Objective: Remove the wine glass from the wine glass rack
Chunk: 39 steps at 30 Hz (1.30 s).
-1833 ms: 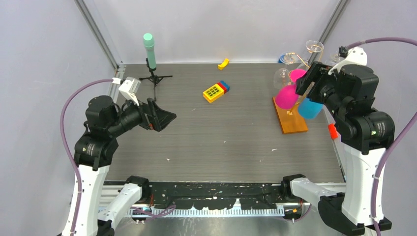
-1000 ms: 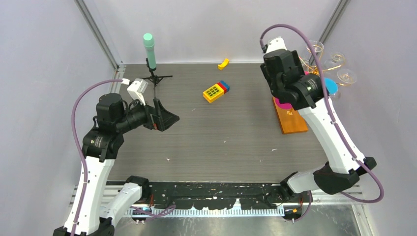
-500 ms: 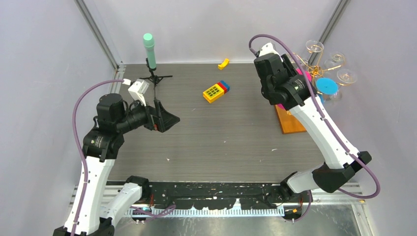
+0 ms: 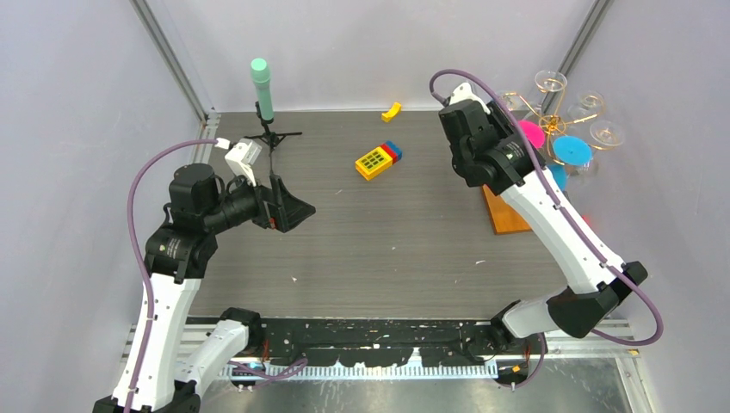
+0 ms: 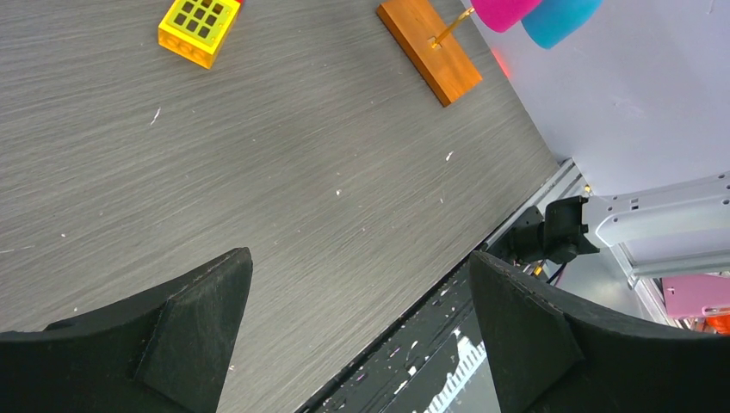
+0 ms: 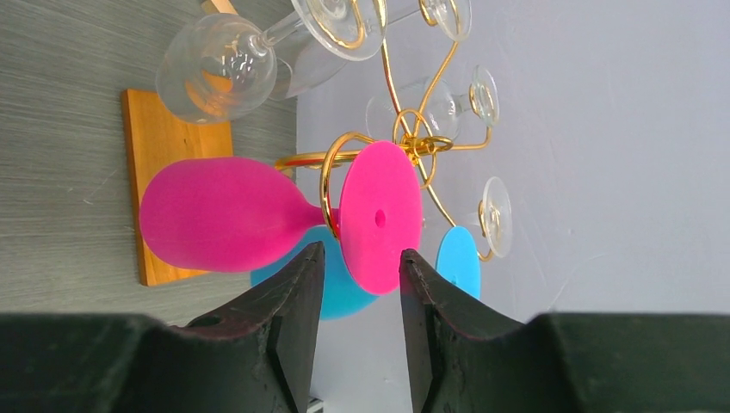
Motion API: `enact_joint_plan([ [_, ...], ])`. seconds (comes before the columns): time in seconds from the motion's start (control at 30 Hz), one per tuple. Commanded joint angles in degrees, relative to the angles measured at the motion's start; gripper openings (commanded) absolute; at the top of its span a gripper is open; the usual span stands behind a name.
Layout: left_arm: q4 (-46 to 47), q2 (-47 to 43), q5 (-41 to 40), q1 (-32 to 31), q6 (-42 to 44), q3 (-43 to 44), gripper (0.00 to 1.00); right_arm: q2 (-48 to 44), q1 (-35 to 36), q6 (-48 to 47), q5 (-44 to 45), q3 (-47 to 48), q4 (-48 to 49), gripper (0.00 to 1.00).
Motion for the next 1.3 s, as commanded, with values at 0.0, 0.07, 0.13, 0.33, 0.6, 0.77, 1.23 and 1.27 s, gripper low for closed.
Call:
enact_joint_plan([
  [0.0, 1.15, -0.19, 1.41, 0.25, 0.70, 0.21, 1.00, -2.40, 0.33, -3.13, 3.43, -1.91, 3.01, 0.43],
  [0.07, 1.14, -0.29, 1.32, 0.23, 0.70, 0.09, 1.00, -2.78, 0.34, -3.58, 3.47, -2.74, 3.47, 0.43],
  [0.13, 1.13, -0.39, 1.27, 0.22, 0.70, 0.10, 1.00, -3.06, 0.36, -3.60, 3.35, -3.09, 3.58, 0.43],
  [0.33, 1.28, -0.34, 1.11, 0.24, 0.70, -0.13, 1.00, -3.78, 0.35, -5.05, 3.43, -4.45, 4.54, 0.37],
  [0.6, 1.21, -0.64, 0.91, 0.23, 0.87, -0.20, 0.98, -4.64, 0.35, -7.99, 3.58, -6.58, 5.88, 0.34],
  [0.77, 1.25, -0.71, 0.52, 0.21, 0.96, -0.50, 0.98, -4.83, 0.26, -8.84, 3.51, -7.63, 6.65, 0.35],
  [1.23, 0.86, -1.10, -0.99, 0.23, 1.40, -0.44, 0.98, -5.20, -0.18, -15.29, 6.70, -10.31, 12.22, 0.01],
  [1.27, 0.85, -1.08, -0.96, 0.27, 1.40, -0.44, 0.98, -5.38, -0.23, -15.75, 6.82, -10.39, 12.81, 0.01],
])
